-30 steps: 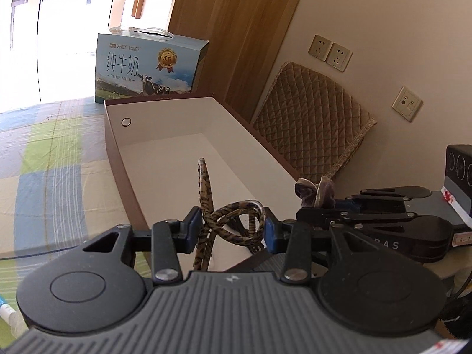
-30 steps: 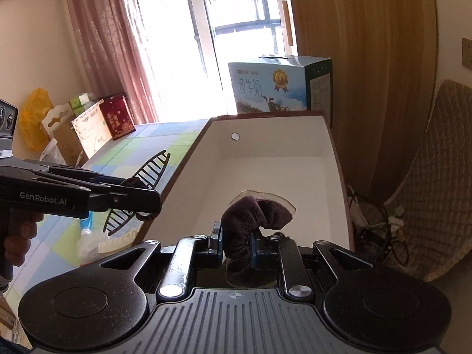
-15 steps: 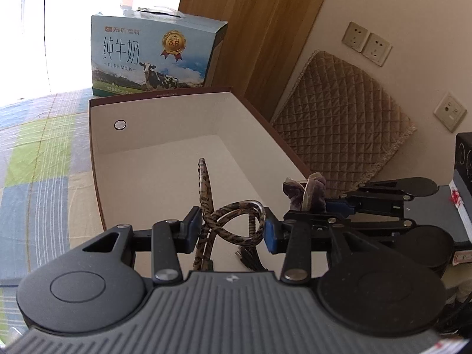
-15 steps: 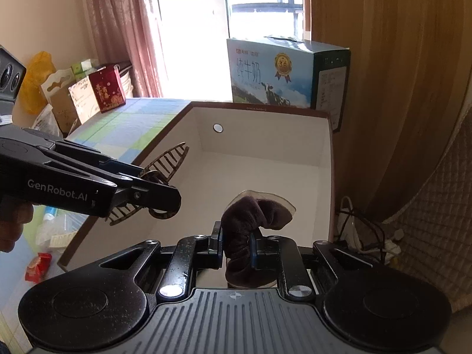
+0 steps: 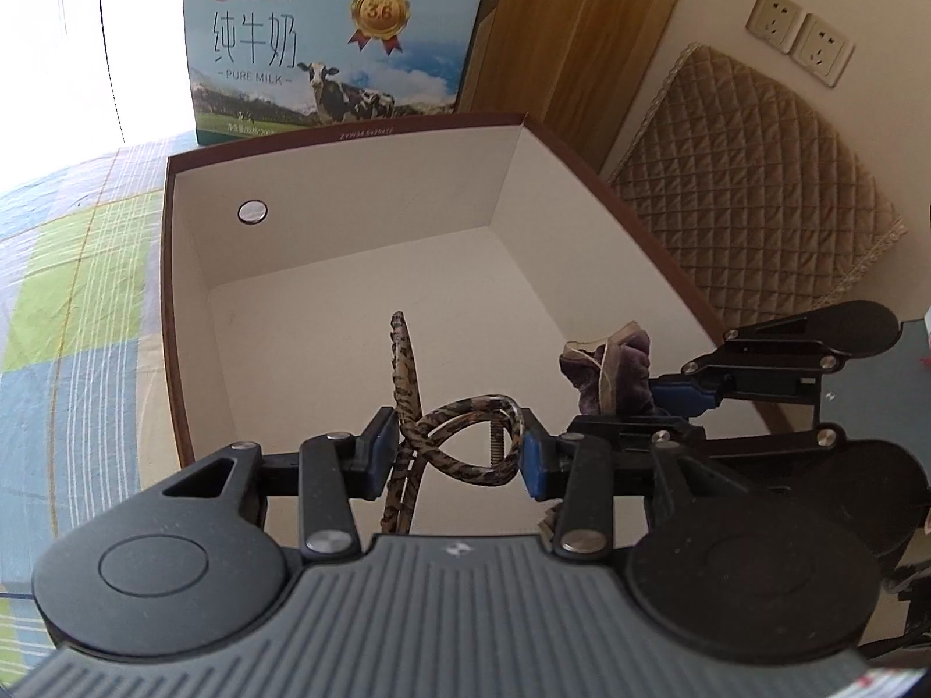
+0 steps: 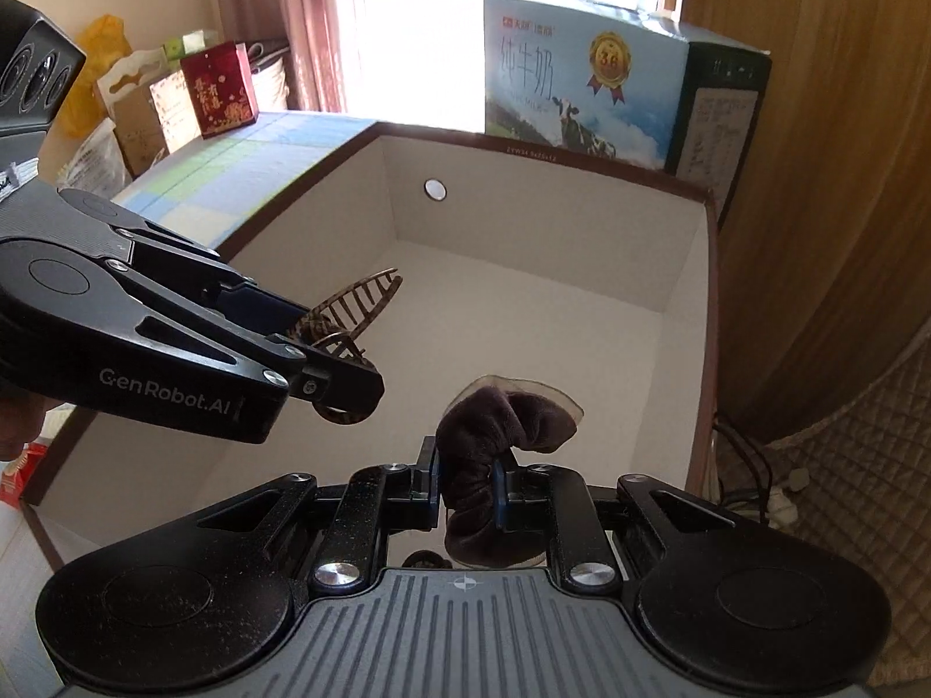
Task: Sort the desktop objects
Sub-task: 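Carry hair tie in left tool while right tool carries scrunchie over box, then open left tool releasing hair tie while right tool drops scrunchie into box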
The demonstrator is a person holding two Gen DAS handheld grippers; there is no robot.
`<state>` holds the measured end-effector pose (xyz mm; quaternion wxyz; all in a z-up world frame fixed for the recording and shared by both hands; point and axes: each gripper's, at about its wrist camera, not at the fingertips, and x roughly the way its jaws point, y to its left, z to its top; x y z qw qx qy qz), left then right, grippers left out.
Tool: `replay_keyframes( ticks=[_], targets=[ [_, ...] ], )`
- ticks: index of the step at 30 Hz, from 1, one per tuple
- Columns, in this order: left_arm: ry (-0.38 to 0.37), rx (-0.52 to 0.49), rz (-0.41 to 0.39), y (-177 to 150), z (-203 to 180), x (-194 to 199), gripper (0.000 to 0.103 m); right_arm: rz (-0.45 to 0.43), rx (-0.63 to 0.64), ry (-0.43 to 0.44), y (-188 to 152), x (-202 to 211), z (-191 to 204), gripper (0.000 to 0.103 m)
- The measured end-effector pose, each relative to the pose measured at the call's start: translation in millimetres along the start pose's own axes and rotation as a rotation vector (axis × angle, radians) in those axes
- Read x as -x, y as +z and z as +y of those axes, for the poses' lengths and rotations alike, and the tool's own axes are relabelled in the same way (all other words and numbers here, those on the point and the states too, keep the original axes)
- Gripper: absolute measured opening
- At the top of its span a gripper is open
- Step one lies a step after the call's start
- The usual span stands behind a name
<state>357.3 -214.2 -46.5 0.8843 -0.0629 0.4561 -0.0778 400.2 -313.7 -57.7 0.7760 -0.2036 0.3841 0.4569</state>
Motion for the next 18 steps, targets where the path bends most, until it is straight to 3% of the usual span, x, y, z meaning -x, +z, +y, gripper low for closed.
replay_keyframes(
  ticks=[18],
  targets=[
    [0.064, -0.02, 0.056, 6, 9, -35, 0.035, 0.079, 0.04, -0.01, 16, -29, -3, 0.014]
  ],
)
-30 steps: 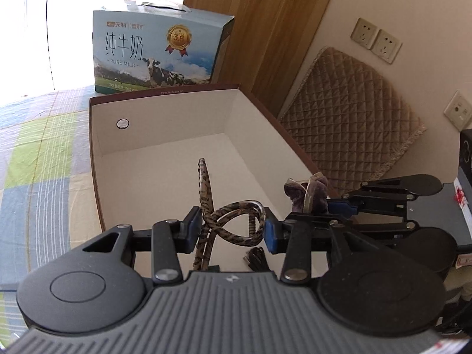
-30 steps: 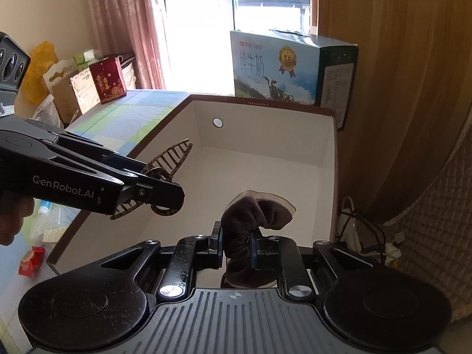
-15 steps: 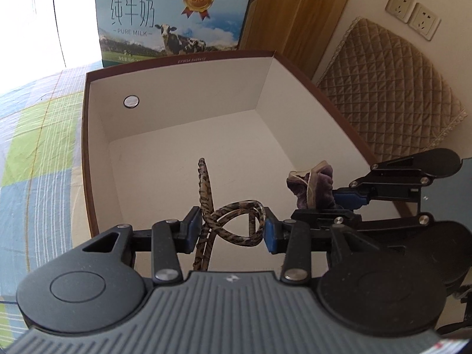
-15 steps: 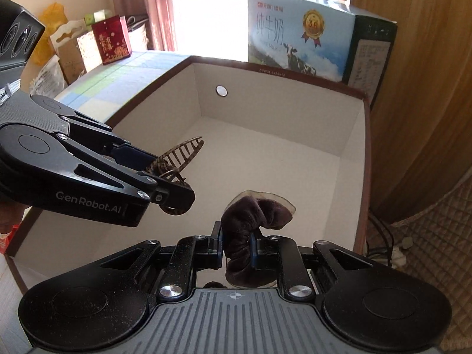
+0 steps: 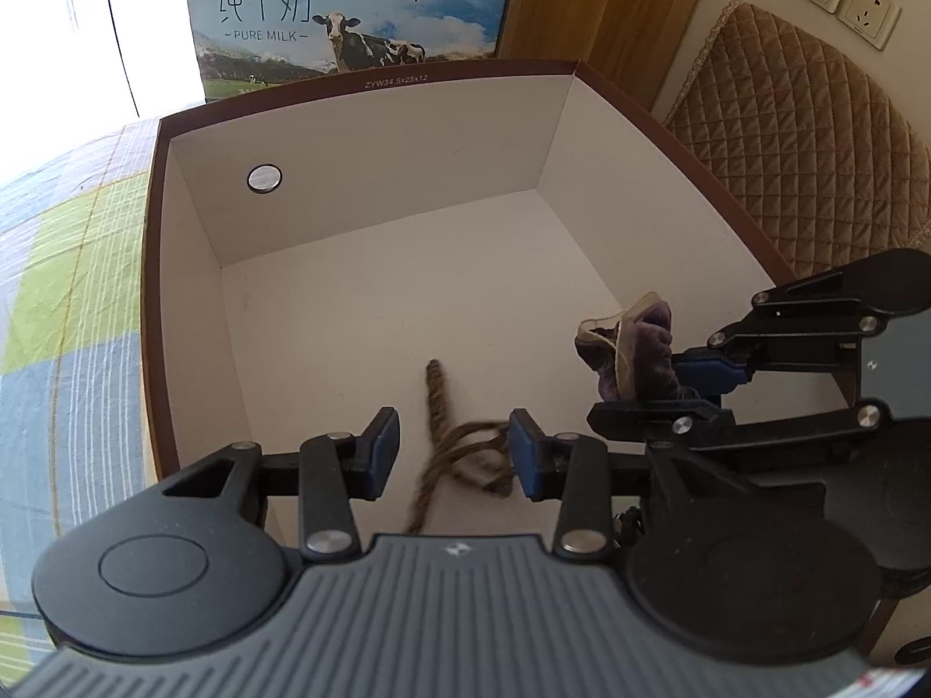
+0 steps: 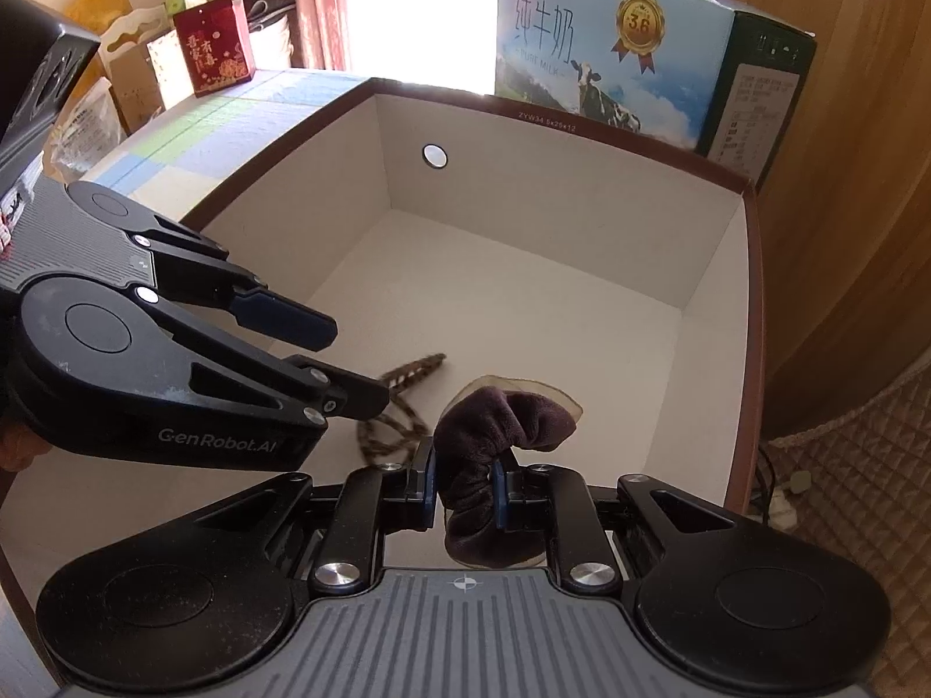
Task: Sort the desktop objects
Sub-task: 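Open left tool releasing hair tie while right tool drops scrunchie into box, then withdraw both open tools from the box toward the table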
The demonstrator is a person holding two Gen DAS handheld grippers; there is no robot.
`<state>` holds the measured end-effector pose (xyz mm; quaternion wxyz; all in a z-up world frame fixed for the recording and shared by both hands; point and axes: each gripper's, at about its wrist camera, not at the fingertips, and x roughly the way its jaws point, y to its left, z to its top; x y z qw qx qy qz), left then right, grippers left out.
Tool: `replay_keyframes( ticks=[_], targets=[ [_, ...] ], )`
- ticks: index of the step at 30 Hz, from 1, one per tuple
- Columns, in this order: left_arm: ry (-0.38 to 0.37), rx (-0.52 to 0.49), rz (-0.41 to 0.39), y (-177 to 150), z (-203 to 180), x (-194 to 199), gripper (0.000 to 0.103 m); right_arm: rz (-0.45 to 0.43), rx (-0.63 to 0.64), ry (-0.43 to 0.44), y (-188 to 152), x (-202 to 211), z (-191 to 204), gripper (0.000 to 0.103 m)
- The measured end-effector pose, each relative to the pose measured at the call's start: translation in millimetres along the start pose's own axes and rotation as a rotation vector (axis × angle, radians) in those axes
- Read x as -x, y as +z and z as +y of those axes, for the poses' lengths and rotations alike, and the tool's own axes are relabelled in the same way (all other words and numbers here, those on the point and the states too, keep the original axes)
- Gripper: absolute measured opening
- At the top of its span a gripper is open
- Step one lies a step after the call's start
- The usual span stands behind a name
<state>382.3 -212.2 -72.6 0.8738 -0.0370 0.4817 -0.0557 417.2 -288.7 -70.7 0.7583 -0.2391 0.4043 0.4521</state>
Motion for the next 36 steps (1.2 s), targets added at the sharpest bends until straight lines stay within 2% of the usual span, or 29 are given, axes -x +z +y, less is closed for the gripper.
replay_keyframes(
  ticks=[6, 7, 8, 9, 11, 12, 14, 16, 18, 21, 23, 26, 28, 32, 36],
  targets=[
    [0.003, -0.005, -0.007, -1, 1, 2, 0.035, 0.002, 0.001, -0.024, 1, -3, 1, 0.015],
    [0.004, -0.004, -0.009, -1, 0, 3, 0.035, 0.003, 0.0, -0.028, 1, -3, 1, 0.02],
    [0.005, -0.004, -0.012, -1, 0, 5, 0.035, -0.003, 0.0, -0.035, 2, -2, 2, 0.03],
    [0.009, -0.005, -0.017, -1, 1, 6, 0.035, -0.011, 0.001, -0.044, 1, 0, 2, 0.034],
    [0.001, -0.005, -0.025, -1, 2, 11, 0.036, -0.04, 0.004, -0.047, 0, 4, 3, 0.058],
    [-0.002, -0.002, -0.028, -1, 2, 14, 0.037, -0.057, 0.008, -0.039, 0, 7, 4, 0.06],
    [-0.002, -0.002, -0.042, -1, 2, 21, 0.042, -0.069, 0.009, -0.048, -1, 11, 6, 0.071],
    [0.001, -0.007, -0.056, -1, 1, 28, 0.044, -0.077, 0.005, -0.056, -3, 14, 7, 0.073],
    [0.009, -0.008, -0.071, -3, 0, 36, 0.053, -0.083, -0.016, -0.048, -7, 20, 6, 0.076],
    [0.016, -0.005, -0.092, -5, 0, 48, 0.057, -0.112, -0.039, -0.045, -13, 31, 7, 0.086],
    [0.017, 0.013, -0.105, -6, 2, 57, 0.069, -0.137, -0.044, -0.044, -14, 40, 11, 0.093],
    [0.014, 0.032, -0.128, -11, 3, 72, 0.076, -0.165, -0.059, -0.042, -17, 53, 15, 0.101],
    [0.017, 0.046, -0.139, -14, 2, 81, 0.082, -0.184, -0.076, -0.044, -19, 61, 19, 0.101],
    [0.02, 0.061, -0.165, -22, 0, 102, 0.089, -0.207, -0.123, -0.061, -25, 74, 25, 0.101],
    [0.02, 0.081, -0.184, -32, -2, 118, 0.091, -0.222, -0.159, -0.081, -30, 86, 32, 0.101]
  ],
)
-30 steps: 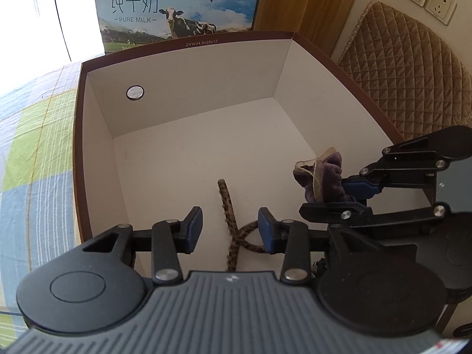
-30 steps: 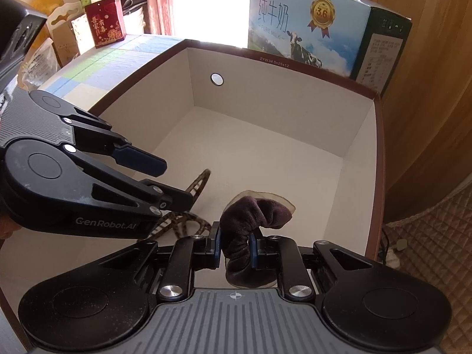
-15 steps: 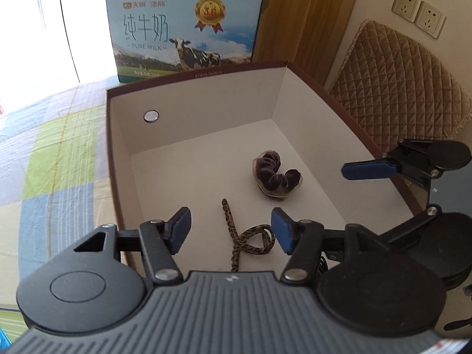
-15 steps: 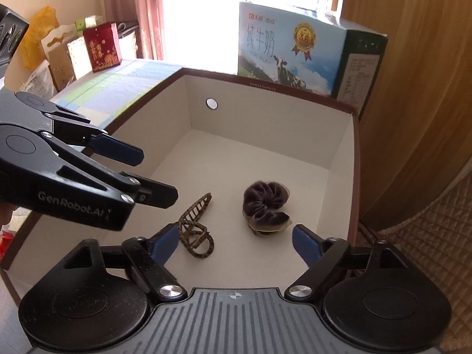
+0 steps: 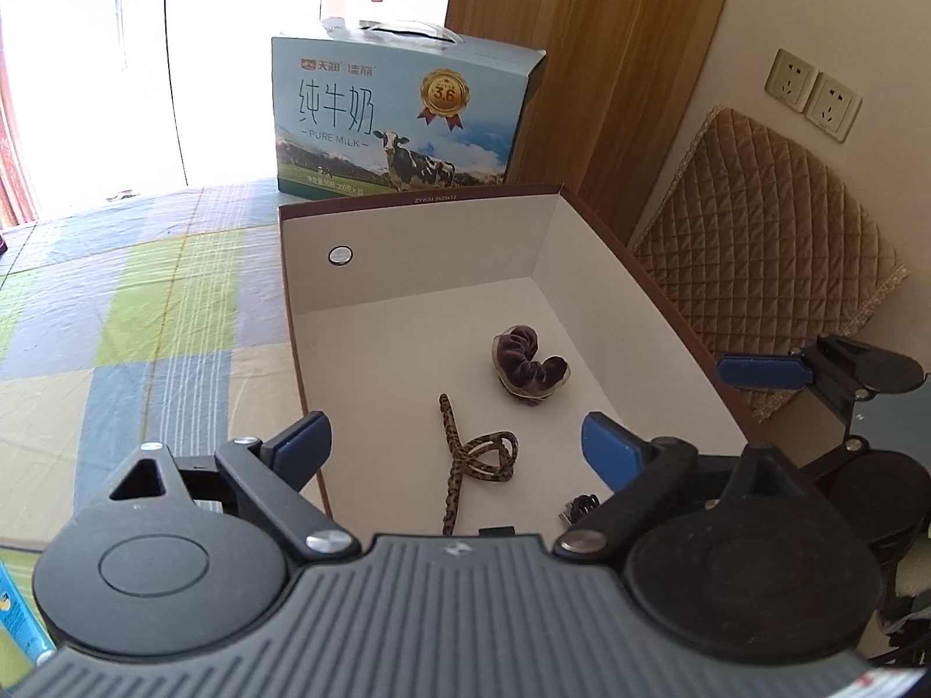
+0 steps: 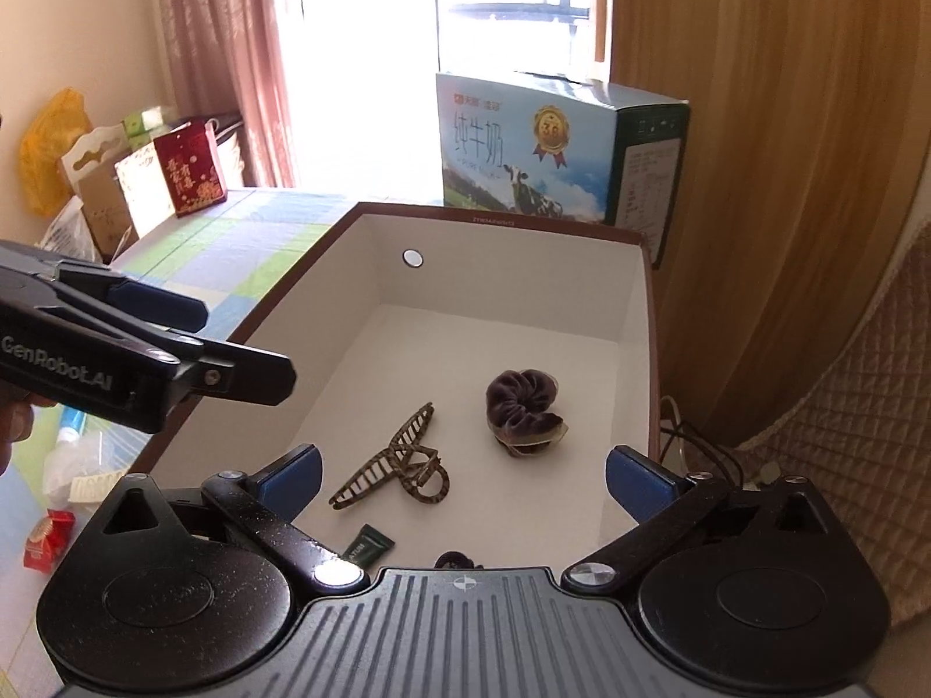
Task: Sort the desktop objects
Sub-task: 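Withdraw both open tools from the box toward the table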
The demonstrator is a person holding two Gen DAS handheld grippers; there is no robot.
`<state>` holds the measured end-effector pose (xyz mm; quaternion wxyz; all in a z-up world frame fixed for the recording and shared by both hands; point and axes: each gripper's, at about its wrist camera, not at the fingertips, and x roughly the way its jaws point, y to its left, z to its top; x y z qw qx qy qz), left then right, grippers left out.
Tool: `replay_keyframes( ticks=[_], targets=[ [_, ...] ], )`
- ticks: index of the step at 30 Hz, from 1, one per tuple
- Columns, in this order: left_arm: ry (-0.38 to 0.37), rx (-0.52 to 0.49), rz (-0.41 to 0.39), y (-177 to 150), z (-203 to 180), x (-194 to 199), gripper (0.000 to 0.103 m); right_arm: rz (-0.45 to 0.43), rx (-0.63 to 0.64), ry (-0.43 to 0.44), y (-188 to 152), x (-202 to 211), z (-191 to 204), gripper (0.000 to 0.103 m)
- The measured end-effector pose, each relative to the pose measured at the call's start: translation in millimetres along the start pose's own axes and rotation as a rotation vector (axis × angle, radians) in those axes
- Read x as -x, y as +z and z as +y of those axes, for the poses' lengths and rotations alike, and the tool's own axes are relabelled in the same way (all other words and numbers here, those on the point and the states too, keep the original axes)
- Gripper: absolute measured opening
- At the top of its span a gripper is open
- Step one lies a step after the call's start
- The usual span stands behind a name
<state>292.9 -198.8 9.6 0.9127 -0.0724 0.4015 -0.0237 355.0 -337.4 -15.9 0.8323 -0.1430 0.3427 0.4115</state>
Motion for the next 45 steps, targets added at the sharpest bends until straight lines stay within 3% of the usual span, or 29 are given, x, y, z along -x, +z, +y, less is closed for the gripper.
replay_keyframes(
  ticks=[14, 27, 38, 45],
  targets=[
    [0.006, 0.035, -0.057, -29, 1, 53, 0.093, -0.044, -0.076, -0.029, -15, 38, 20, 0.101],
    [0.006, 0.073, -0.08, -79, 13, 100, 0.093, -0.14, -0.124, -0.036, -49, 80, 50, 0.101],
    [0.067, 0.126, -0.046, -126, 43, 129, 0.093, -0.138, -0.191, -0.028, -69, 95, 69, 0.101],
    [0.069, 0.103, -0.034, -142, 65, 139, 0.093, -0.117, -0.248, -0.055, -81, 98, 81, 0.101]
  ],
)
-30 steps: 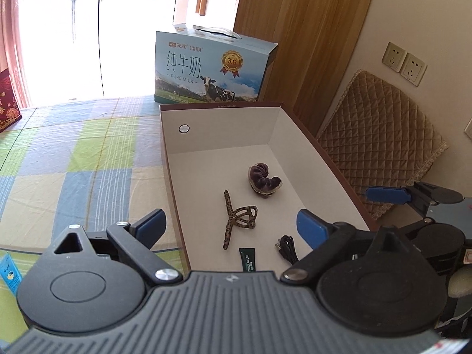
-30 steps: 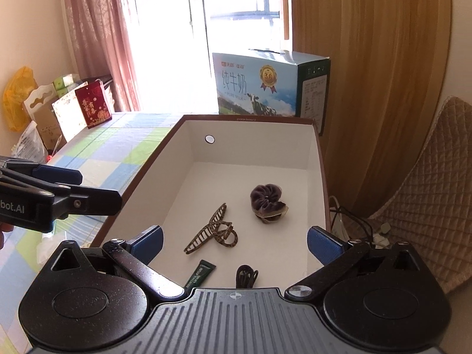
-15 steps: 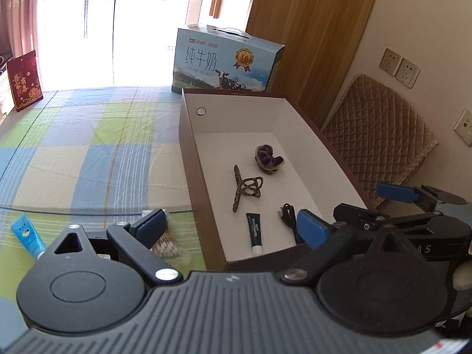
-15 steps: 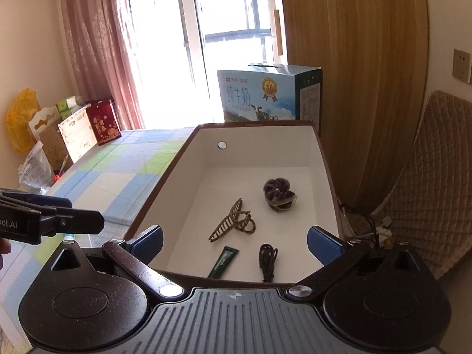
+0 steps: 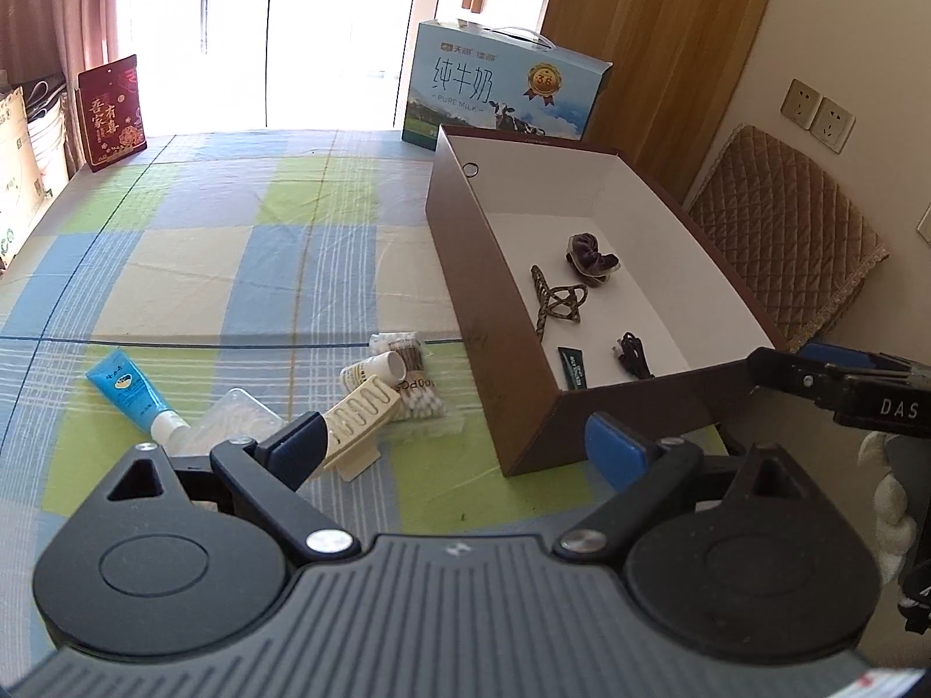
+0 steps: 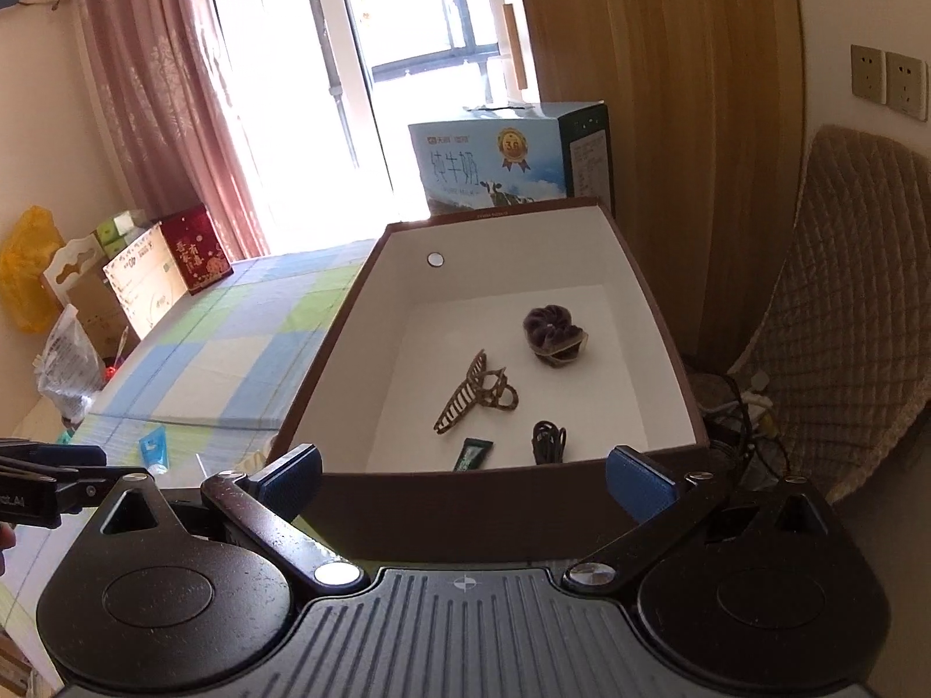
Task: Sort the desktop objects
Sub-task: 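Grasp red date snack packet with left tool while right tool grasps white hair clip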
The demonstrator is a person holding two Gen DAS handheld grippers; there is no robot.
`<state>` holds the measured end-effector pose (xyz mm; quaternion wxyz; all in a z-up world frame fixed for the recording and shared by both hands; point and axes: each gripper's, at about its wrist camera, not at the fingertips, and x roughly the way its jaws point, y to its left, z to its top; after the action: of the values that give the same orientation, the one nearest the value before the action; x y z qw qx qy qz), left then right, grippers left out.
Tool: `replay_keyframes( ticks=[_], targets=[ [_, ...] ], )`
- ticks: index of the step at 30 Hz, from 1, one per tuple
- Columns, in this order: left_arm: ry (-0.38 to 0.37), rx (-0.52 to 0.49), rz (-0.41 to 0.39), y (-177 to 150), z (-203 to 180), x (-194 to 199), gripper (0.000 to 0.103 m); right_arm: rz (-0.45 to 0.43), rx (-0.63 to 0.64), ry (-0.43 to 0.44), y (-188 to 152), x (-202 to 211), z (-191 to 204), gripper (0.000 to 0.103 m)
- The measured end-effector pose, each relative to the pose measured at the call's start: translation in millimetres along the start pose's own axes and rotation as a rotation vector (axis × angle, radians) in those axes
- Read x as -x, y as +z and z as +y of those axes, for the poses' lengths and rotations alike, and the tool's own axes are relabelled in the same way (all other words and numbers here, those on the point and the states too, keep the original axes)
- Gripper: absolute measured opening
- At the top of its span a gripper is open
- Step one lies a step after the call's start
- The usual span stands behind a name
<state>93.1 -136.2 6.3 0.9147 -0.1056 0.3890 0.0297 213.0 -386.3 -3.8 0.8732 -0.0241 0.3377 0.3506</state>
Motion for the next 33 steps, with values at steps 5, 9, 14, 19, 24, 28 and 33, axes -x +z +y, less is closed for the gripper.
replay_keyframes(
  ticks=[5, 9, 14, 19, 24, 28, 33],
  targets=[
    [-0.01, -0.014, 0.024, -7, 22, 3, 0.093, 0.024, -0.037, -0.032, -12, -1, 11, 0.101],
    [-0.008, -0.027, 0.035, -9, 42, 7, 0.093, 0.045, -0.058, -0.034, -19, -4, 25, 0.101],
    [-0.007, -0.037, 0.057, -14, 67, 8, 0.093, 0.086, -0.063, -0.024, -29, -14, 48, 0.101],
    [0.003, -0.07, 0.093, -25, 85, 1, 0.091, 0.139, -0.064, -0.019, -43, -31, 70, 0.101],
    [-0.006, -0.066, 0.166, -39, 99, -16, 0.084, 0.204, -0.074, -0.037, -59, -46, 84, 0.101],
    [-0.032, -0.008, 0.218, -44, 108, -32, 0.08, 0.239, -0.08, -0.058, -69, -52, 88, 0.101],
    [-0.024, 0.034, 0.249, -43, 113, -51, 0.075, 0.254, -0.091, -0.084, -74, -54, 86, 0.101]
  ],
)
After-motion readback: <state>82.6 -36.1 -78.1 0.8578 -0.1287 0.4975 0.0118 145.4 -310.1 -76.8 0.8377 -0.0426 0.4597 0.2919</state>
